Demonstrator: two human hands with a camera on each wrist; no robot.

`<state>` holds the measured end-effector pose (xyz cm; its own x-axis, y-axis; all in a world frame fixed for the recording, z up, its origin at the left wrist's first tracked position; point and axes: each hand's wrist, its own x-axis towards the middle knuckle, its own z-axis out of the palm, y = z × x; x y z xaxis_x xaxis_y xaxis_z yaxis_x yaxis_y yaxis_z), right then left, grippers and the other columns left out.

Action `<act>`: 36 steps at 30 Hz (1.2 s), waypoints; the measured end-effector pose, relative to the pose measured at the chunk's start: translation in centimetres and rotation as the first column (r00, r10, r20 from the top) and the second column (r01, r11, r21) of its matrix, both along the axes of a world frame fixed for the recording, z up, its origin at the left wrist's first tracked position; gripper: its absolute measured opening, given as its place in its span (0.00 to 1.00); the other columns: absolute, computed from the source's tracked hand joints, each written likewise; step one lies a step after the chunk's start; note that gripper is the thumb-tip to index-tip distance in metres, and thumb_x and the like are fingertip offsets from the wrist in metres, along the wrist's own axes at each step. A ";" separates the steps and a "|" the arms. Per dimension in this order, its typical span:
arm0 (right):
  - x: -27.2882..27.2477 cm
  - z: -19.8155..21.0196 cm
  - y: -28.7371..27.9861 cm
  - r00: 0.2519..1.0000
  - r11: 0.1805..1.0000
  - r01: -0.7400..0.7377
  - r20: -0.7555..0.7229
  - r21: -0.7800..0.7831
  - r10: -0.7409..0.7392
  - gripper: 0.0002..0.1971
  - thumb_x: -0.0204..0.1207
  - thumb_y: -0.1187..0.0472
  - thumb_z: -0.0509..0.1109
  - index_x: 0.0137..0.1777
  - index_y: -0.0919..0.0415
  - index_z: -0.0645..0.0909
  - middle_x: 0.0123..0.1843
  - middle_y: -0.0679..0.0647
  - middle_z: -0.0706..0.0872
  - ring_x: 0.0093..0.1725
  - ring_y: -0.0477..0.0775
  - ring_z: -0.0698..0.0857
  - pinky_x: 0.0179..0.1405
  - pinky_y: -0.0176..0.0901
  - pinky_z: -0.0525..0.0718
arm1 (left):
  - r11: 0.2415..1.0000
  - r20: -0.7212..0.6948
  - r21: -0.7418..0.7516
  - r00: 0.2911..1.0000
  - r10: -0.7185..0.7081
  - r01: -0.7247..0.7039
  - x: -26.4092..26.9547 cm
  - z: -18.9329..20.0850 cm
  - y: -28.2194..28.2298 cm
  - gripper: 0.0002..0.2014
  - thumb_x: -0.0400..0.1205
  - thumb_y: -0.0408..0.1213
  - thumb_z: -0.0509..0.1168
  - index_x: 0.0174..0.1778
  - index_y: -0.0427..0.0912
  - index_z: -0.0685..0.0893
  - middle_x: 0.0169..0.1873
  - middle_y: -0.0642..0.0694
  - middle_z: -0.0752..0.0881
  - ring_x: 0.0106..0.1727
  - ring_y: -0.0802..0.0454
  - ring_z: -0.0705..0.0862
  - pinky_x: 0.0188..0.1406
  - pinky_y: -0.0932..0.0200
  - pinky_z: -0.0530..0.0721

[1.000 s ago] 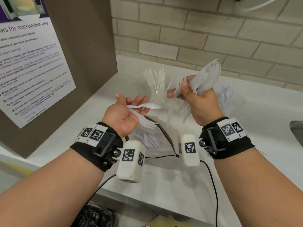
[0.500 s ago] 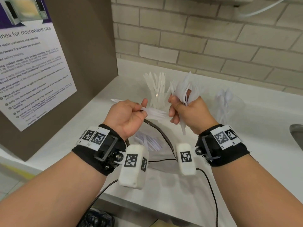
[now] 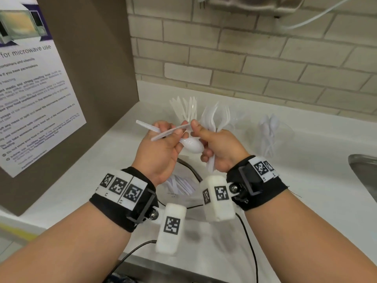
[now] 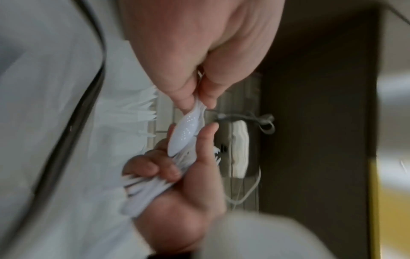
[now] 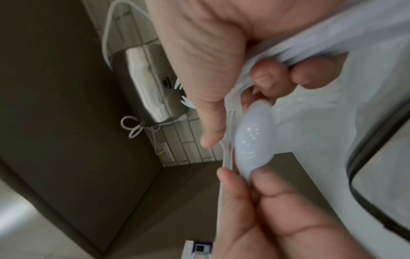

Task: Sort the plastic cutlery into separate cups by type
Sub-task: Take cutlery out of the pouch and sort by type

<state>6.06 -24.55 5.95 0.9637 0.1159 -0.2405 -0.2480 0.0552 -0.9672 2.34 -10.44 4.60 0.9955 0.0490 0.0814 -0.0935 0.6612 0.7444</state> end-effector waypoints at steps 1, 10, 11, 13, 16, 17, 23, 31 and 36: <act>0.1 0.1 0.0 1.000 1.000 -0.011 -0.027 0.003 0.011 0.19 0.67 0.44 0.79 0.41 0.61 0.87 0.30 0.52 0.71 0.20 0.47 0.62 0.24 0.42 0.64 | 0.993 0.065 0.114 0.998 0.008 -0.015 -0.1 -0.2 -0.1 0.17 0.83 0.20 0.59 0.34 0.43 0.67 0.32 0.48 0.83 0.53 0.49 0.86 0.64 0.57 0.82; 0.4 0.3 -0.8 0.958 0.971 -0.159 -0.210 0.181 0.196 0.07 0.77 0.57 0.69 0.40 0.57 0.84 0.34 0.50 0.80 0.16 0.44 0.62 0.22 0.36 0.63 | 0.610 0.361 0.746 0.932 -0.036 -0.266 -0.2 -0.5 0.6 0.23 0.75 0.13 0.66 0.25 0.42 0.66 0.41 0.47 0.78 0.51 0.68 0.85 0.54 0.68 0.83; 0.6 0.3 -0.8 0.959 0.969 -0.143 -0.213 0.200 0.185 0.07 0.78 0.59 0.68 0.39 0.59 0.83 0.35 0.51 0.84 0.16 0.45 0.63 0.22 0.36 0.63 | 0.586 0.347 0.767 0.937 -0.037 -0.261 0.0 -0.7 0.7 0.23 0.75 0.13 0.65 0.26 0.43 0.66 0.42 0.48 0.79 0.54 0.67 0.85 0.56 0.66 0.82; 1.0 0.4 -1.1 0.976 0.972 -0.034 -0.200 0.232 0.082 0.05 0.77 0.63 0.65 0.42 0.63 0.80 0.36 0.56 0.89 0.18 0.47 0.64 0.24 0.38 0.65 | 0.575 0.304 0.783 0.952 -0.023 -0.236 0.2 -1.1 1.0 0.21 0.78 0.15 0.62 0.28 0.44 0.67 0.43 0.51 0.81 0.61 0.65 0.84 0.60 0.62 0.81; 3.0 1.0 -2.8 0.983 0.969 0.182 -0.013 0.166 -0.182 0.05 0.80 0.63 0.65 0.48 0.63 0.80 0.30 0.55 0.90 0.27 0.52 0.75 0.32 0.44 0.74 | 0.545 0.238 0.815 0.971 -0.005 -0.197 0.1 -1.2 1.5 0.17 0.82 0.20 0.60 0.35 0.48 0.71 0.46 0.51 0.85 0.63 0.66 0.83 0.59 0.66 0.79; 3.8 1.5 -3.6 0.961 0.955 0.251 0.075 0.159 -0.265 0.05 0.81 0.61 0.65 0.50 0.63 0.80 0.28 0.54 0.89 0.30 0.53 0.79 0.35 0.45 0.78 | 0.505 0.238 0.840 0.971 -0.010 -0.200 0.0 -1.3 1.6 0.16 0.83 0.21 0.60 0.37 0.49 0.72 0.47 0.51 0.84 0.62 0.68 0.83 0.57 0.69 0.79; 10.0 3.7 -7.2 0.782 0.910 0.367 0.466 0.193 -0.414 0.13 0.83 0.68 0.61 0.64 0.55 0.74 0.40 0.53 0.80 0.35 0.50 0.81 0.44 0.44 0.84 | 0.210 0.342 0.925 0.935 -0.097 -0.317 -0.8 -0.8 1.7 0.23 0.78 0.20 0.66 0.47 0.60 0.84 0.43 0.57 0.87 0.47 0.71 0.85 0.47 0.83 0.76; 17.0 -1.9 -8.8 0.865 0.887 0.435 0.344 -0.153 -0.365 0.04 0.71 0.63 0.72 0.41 0.53 0.82 0.39 0.57 0.89 0.39 0.59 0.86 0.53 0.60 0.85 | 0.151 0.462 0.885 0.871 -0.167 -0.441 -0.8 -0.6 2.4 0.18 0.72 0.23 0.73 0.47 0.53 0.93 0.40 0.65 0.90 0.45 0.68 0.87 0.45 0.75 0.82; 17.0 -3.1 -9.5 0.901 0.881 0.413 0.241 -0.229 -0.360 0.16 0.58 0.57 0.85 0.41 0.55 0.82 0.41 0.52 0.87 0.43 0.57 0.87 0.51 0.52 0.88 | 0.194 0.451 0.884 0.885 -0.119 -0.424 -0.9 -1.6 2.6 0.23 0.71 0.16 0.72 0.47 0.52 0.93 0.46 0.62 0.90 0.48 0.66 0.88 0.50 0.76 0.81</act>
